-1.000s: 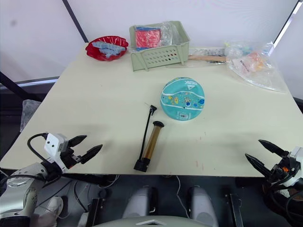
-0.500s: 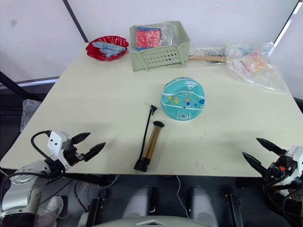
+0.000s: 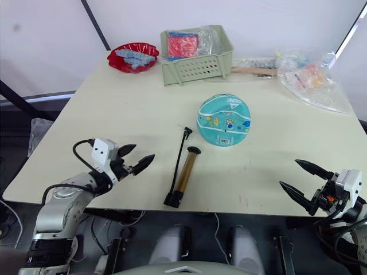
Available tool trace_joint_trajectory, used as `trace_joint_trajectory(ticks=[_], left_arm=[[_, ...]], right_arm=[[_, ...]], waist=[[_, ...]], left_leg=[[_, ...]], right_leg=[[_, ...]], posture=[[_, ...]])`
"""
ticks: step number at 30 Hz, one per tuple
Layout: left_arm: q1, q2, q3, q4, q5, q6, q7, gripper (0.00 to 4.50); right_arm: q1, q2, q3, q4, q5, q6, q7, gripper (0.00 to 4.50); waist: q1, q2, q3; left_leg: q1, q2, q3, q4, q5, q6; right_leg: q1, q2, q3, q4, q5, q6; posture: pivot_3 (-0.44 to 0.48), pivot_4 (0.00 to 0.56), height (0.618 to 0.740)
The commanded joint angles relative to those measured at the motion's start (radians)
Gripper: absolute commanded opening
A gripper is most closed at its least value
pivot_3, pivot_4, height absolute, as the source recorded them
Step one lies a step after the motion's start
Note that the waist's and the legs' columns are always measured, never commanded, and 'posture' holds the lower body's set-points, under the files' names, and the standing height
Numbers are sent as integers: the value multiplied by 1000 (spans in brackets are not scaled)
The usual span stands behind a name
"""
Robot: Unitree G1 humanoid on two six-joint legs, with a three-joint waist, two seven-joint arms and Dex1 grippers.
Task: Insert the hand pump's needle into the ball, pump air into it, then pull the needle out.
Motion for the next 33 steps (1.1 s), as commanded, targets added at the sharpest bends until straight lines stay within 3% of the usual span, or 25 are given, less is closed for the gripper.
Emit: trace_joint_trajectory(ticks=[1,8,14,19,33], left_arm=[[-80,-36,-71,-60,34,114,100,4500],[-198,-153,-143,-22,103,260,274,4500],[-258,-221,-189,41,180,290,372,4500],[-307,-248,-247,121,237,278,377,4500],[-392,-324,-269,328,314,305,431,4500]], right_arm=[[-13,-35,14,-99,36,28,33,4467],[-29,-62,35,-155,47,53,73,4467],[-45,-59,29,-154,47,55,77,4467],[-53,-53,22,-126,41,42,86,4467],[-36,-46,4,-98,35,9,98,4467]], waist=[[2,0,0],[1,-1,0],[1,-1,0],[1,-1,0],[2,-1,0]], left_leg=[[0,0,-1,1,0,0],[0,-1,-3,2,0,0],[0,-1,-4,3,0,0],[-1,-1,-5,4,0,0],[-1,-2,-7,5,0,0]], right_leg=[[0,0,0,0,0,1],[1,1,0,1,2,3],[1,2,0,2,2,3],[1,2,-1,2,3,2],[1,2,-1,3,3,3]], posture=[[0,150,735],[0,150,735],[0,150,735],[0,150,735],[0,150,735]])
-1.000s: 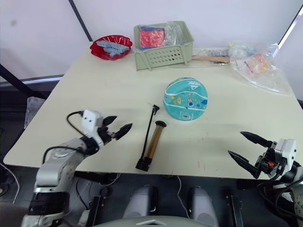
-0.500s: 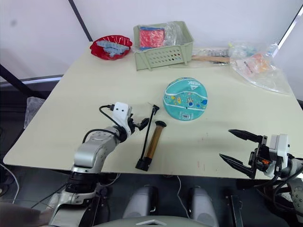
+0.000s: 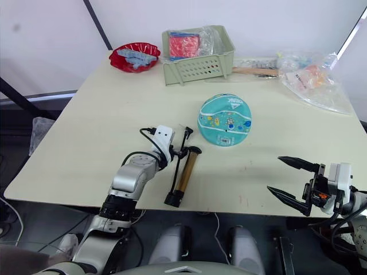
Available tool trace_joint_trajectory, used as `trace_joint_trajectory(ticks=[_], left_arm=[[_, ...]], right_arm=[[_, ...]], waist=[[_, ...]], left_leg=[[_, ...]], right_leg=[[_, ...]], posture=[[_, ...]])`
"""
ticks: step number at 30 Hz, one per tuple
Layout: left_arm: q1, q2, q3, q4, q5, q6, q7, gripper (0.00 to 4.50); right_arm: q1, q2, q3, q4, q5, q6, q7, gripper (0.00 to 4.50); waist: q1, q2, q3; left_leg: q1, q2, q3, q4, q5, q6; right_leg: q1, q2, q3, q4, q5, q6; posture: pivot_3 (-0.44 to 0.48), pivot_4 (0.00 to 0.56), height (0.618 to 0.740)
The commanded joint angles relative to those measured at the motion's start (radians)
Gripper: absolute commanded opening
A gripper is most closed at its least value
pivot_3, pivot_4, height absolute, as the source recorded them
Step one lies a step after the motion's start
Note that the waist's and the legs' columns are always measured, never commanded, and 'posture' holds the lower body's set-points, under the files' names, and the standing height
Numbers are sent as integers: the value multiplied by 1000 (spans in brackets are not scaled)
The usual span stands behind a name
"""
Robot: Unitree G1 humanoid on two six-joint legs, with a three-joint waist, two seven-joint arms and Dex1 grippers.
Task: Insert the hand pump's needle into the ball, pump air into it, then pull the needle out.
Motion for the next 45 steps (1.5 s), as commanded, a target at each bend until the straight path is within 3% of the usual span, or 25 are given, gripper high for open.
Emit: trace_joint_trajectory(ticks=[1,4,7,8,9,16,24,32,38,45], left_arm=[[-9,-17,-1,23,16,19,8,4500],[-10,-23,-5,31,23,29,6,4500],[-3,-30,-6,32,26,43,6,3772],[0,-32,-5,30,27,47,6,3299],[2,-33,-3,30,28,49,8,3113],[13,-33,1,26,37,45,5,13],[29,-25,16,0,35,-6,-12,13],[58,10,67,-50,-1,-233,-98,13],[117,86,99,-114,-57,-481,-274,13],[144,146,125,-118,-135,-648,-458,13]], right_arm=[[7,0,-32,-1,10,-24,6,4467],[8,0,-34,1,9,-27,6,4467],[11,0,-36,3,9,-33,8,4500],[12,0,-36,3,9,-35,9,4500],[11,-1,-35,5,10,-37,10,4500],[6,-4,-32,14,9,-43,16,4500],[-5,-3,-22,21,14,-45,21,4500],[-9,6,-18,16,18,-40,20,4500],[-12,20,-2,-3,4,-24,-25,4500],[-23,52,19,-87,36,38,-118,4500]], waist=[[0,0,0],[0,0,0],[0,0,0],[0,0,0],[0,0,0],[0,1,0],[-2,1,-1],[-2,1,0],[-2,0,0],[-1,1,0]], left_leg=[[0,0,0,0,0,0],[0,0,0,0,0,0],[1,0,0,0,0,0],[1,0,-1,1,0,0],[1,0,-1,1,0,0],[1,0,-1,1,0,0],[1,0,-1,1,0,0],[0,0,-2,1,0,0],[0,0,-2,1,0,0],[0,0,-2,1,0,0]], right_leg=[[0,0,0,0,0,0],[0,0,0,0,0,0],[1,0,0,0,0,0],[1,0,0,0,0,0],[1,0,0,0,0,0],[1,0,-1,0,0,0],[1,0,-1,0,0,0],[1,0,-1,0,0,-1],[1,0,-1,0,1,-2],[1,0,-1,0,1,-2]], posture=[[0,150,735],[0,150,735],[0,150,735],[0,150,735],[0,150,735],[0,150,735],[0,150,735],[0,150,735],[0,150,735],[0,150,735]])
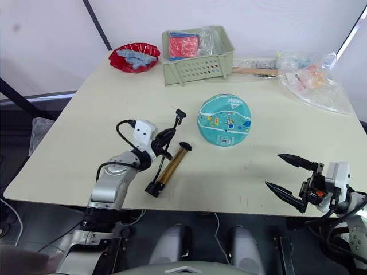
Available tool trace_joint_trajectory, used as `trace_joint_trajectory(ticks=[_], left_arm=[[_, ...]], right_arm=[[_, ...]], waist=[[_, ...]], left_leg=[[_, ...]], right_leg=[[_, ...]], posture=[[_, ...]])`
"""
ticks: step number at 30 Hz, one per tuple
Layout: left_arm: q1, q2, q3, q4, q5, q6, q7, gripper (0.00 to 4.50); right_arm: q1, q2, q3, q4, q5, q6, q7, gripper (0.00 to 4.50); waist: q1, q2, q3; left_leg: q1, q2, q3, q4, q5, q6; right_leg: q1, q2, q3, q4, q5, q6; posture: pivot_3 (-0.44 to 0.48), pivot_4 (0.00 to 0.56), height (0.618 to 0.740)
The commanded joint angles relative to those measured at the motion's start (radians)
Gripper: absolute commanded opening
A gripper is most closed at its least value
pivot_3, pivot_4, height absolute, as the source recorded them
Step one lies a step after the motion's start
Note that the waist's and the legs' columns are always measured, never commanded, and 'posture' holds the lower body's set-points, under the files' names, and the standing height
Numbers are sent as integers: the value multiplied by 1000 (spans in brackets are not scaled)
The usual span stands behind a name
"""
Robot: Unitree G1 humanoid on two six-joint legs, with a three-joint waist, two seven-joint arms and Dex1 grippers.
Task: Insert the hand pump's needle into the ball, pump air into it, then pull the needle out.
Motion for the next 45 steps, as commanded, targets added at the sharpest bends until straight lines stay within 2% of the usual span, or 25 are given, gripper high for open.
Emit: trace_joint_trajectory(ticks=[1,8,16,24,34,39,45], left_arm=[[-12,20,22,-35,-52,-90,-85,13],[-24,44,-15,-36,-127,-154,-285,13],[-50,41,-78,-16,-112,-194,-386,13],[-108,-23,-151,26,-81,-218,-391,13],[-173,-133,-226,113,-29,-265,-374,13],[-185,-173,-250,141,-8,-281,-370,13],[-179,-202,-271,140,2,-281,-368,13]], right_arm=[[-12,8,-4,-63,34,28,-41,4500],[-45,33,34,-150,37,112,-171,4500],[-70,57,82,-245,46,225,-347,4500],[-87,72,113,-360,147,403,-525,4500],[-124,68,100,-383,320,592,-695,4500],[-158,86,91,-373,391,636,-778,4500],[-168,94,93,-362,409,642,-811,4500]], waist=[[0,0,0],[0,0,0],[0,0,0],[0,0,0],[0,0,0],[-1,0,0],[-1,0,0]], left_leg=[[0,0,0,0,0,0],[0,0,0,0,0,0],[0,0,0,0,0,0],[-1,0,0,1,0,0],[-2,0,-1,1,0,0],[-2,0,-2,2,0,0],[-2,0,-2,2,0,1]], right_leg=[[0,0,0,0,0,0],[0,0,0,0,0,0],[0,0,0,0,-1,1],[0,0,0,0,-1,1],[0,0,0,0,-1,1],[0,0,-1,0,-1,1],[0,0,-1,0,-1,2]], posture=[[0,150,735],[0,150,735],[0,150,735],[0,150,735],[0,150,735],[0,150,735],[0,150,735]])
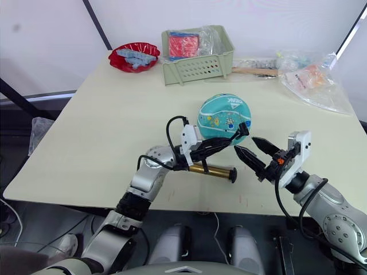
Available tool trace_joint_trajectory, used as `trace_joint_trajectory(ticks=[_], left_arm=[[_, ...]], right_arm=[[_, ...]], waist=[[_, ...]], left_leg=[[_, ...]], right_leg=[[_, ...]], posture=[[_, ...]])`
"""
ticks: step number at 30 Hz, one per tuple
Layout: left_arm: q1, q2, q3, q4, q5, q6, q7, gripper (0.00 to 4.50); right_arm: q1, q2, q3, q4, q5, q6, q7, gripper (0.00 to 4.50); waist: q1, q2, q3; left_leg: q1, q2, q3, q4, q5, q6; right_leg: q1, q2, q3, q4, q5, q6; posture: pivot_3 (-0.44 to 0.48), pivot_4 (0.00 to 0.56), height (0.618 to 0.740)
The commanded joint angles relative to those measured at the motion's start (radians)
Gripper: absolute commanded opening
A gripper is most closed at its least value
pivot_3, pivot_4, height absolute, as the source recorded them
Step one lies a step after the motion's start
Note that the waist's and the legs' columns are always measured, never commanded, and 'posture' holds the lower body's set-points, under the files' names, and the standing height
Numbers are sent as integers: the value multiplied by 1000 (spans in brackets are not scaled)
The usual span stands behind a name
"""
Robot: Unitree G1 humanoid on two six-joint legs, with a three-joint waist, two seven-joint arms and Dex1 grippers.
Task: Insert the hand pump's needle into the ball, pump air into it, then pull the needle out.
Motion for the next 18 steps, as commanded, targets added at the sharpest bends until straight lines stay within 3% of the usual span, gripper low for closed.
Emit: trace_joint_trajectory(ticks=[1,18], left_arm=[[-6,-14,-16,-23,0,-22,-1,13],[4,-30,-42,-17,7,-24,2,13]], right_arm=[[-17,9,-23,-17,21,-8,-15,4500],[-53,76,-19,-3,16,-18,-81,4500]], waist=[[0,0,0],[0,0,0]], left_leg=[[0,0,0,0,0,0],[0,0,0,0,0,0]], right_leg=[[0,0,0,0,0,0],[0,0,0,0,0,0]], posture=[[0,150,735],[0,150,735]])
